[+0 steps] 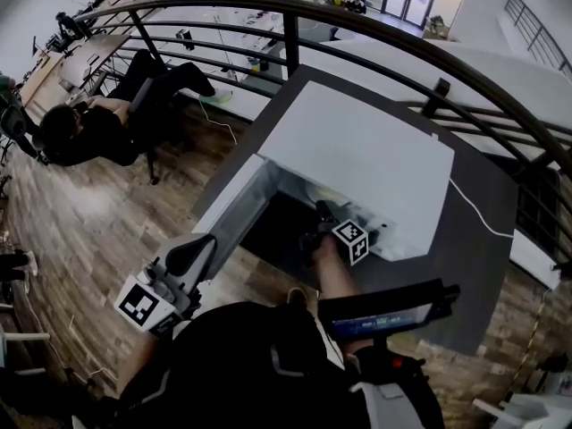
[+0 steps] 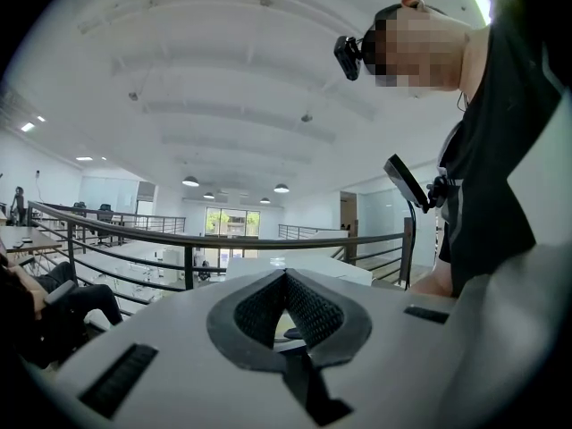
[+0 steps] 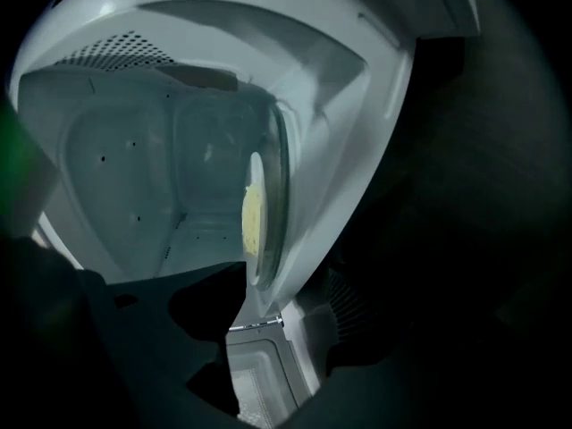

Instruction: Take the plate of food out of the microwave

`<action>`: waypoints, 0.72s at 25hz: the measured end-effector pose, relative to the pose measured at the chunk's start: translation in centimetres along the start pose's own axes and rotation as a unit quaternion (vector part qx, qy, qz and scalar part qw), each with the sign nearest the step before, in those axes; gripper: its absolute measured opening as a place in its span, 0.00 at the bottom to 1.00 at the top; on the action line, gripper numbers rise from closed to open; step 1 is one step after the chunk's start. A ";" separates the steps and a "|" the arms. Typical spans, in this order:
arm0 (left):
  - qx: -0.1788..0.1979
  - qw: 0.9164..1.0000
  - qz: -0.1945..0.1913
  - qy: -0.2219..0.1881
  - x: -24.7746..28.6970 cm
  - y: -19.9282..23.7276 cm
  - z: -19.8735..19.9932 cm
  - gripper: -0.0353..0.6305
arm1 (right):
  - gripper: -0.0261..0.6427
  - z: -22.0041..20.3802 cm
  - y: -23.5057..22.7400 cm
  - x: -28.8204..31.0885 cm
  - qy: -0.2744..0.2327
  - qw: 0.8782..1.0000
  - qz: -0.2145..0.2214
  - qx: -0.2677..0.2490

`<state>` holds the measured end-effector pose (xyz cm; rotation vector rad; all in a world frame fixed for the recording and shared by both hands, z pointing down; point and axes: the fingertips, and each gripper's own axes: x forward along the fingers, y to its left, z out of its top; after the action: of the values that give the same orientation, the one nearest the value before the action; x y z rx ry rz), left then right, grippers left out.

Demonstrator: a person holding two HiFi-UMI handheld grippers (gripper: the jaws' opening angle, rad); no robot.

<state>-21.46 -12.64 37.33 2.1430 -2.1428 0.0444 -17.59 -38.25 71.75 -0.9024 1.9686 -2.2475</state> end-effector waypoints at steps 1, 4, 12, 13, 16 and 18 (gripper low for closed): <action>0.001 1.000 0.001 0.002 0.1 0.1 -0.1 0.06 | 0.44 0.2 0.0 0.3 -0.004 1.000 0.002 0.009; 0.001 1.000 0.010 0.003 0.0 0.3 0.0 0.06 | 0.44 0.5 0.1 0.7 -0.012 1.000 0.006 0.026; -0.002 1.000 0.017 0.008 -0.6 -0.3 0.1 0.06 | 0.44 1.2 -0.5 0.5 -0.027 0.997 0.015 0.076; -0.002 1.000 0.015 0.006 -0.7 -0.5 0.2 0.06 | 0.44 1.3 -0.6 0.4 -0.030 0.996 0.018 0.083; 0.002 1.000 0.014 0.005 -0.8 -0.7 0.5 0.06 | 0.43 1.2 -0.7 0.1 -0.033 0.995 0.022 0.087; 0.002 1.000 0.014 0.005 -0.9 -0.5 0.5 0.06 | 0.40 1.1 -0.5 -0.2 -0.034 0.995 0.025 0.087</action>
<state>-21.00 -11.79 36.72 2.1092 -2.1699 0.0610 -16.79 -39.04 72.21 -0.8868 1.7167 -2.2840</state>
